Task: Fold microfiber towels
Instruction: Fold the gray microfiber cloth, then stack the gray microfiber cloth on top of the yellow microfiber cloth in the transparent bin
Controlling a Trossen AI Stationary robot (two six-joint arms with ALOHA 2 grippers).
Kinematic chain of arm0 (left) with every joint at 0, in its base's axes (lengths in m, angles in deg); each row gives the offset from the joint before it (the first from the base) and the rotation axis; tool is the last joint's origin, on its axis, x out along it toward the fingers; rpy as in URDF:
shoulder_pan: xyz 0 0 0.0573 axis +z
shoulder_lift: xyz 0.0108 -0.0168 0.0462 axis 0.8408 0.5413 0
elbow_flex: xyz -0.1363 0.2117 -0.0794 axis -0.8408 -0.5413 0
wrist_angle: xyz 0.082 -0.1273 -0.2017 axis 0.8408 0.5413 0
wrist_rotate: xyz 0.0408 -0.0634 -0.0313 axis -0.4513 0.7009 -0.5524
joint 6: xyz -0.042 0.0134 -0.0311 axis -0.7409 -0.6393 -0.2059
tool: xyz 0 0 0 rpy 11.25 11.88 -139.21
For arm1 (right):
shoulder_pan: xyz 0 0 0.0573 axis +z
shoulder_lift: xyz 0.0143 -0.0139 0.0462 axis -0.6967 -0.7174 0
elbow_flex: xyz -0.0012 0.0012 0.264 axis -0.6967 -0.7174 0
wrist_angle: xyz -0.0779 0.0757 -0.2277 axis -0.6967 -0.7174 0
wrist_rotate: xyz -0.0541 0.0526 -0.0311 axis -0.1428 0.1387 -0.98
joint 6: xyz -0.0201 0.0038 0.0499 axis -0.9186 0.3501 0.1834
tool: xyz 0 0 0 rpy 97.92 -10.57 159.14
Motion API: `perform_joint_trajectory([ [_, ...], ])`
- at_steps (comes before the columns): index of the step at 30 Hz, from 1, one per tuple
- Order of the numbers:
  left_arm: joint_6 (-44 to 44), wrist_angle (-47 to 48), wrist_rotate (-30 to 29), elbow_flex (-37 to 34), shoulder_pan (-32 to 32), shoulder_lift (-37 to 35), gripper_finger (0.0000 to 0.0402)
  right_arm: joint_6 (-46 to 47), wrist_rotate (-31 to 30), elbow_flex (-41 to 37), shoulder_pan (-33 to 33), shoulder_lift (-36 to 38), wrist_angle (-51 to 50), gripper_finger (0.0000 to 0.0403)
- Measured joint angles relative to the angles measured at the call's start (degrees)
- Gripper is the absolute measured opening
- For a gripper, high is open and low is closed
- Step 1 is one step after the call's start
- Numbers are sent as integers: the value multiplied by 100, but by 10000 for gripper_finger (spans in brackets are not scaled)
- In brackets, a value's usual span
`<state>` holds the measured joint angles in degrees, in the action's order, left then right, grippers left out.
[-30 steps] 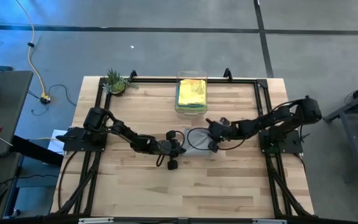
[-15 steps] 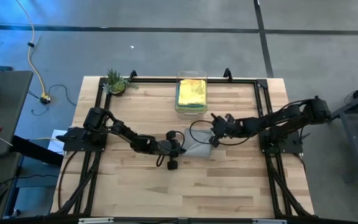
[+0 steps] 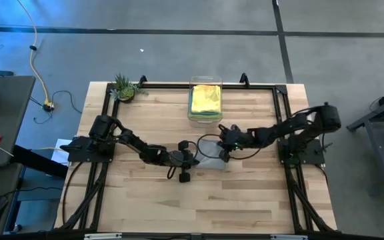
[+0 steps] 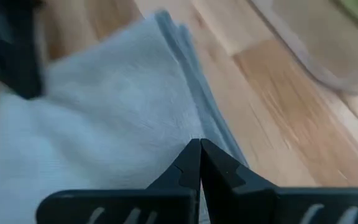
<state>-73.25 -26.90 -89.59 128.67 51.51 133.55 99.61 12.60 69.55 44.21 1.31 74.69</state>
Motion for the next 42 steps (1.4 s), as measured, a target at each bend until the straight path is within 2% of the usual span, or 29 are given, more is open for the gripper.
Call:
perform_joint_trajectory([
  [7,-16,40,-3,0,-31,-37,0,-5,-59,13,-237,-594,489,0],
  [14,-443,1060,36,-21,-42,-947,0,-233,-75,13,-253,-638,601,0],
  [18,-94,1319,280,-15,-68,-1358,7,-304,-79,11,-253,-640,608,0],
  [22,615,1415,293,-4,-298,-1356,41,-414,-81,9,-253,-642,627,0],
  [25,985,1398,-31,-4,-505,-1167,83,-436,-81,7,-253,-642,642,0],
  [28,1049,1346,-587,-2,-638,-1057,130,-440,-75,4,-255,-646,669,0],
  [34,1153,938,-892,2,-634,-669,201,-548,-67,0,-257,-651,781,0],
  [38,1505,788,-1253,180,-629,-364,212,-562,-58,0,-257,-651,795,0],
  [42,1714,861,-1344,456,-596,-130,193,-562,-26,0,-257,-651,823,0],
])
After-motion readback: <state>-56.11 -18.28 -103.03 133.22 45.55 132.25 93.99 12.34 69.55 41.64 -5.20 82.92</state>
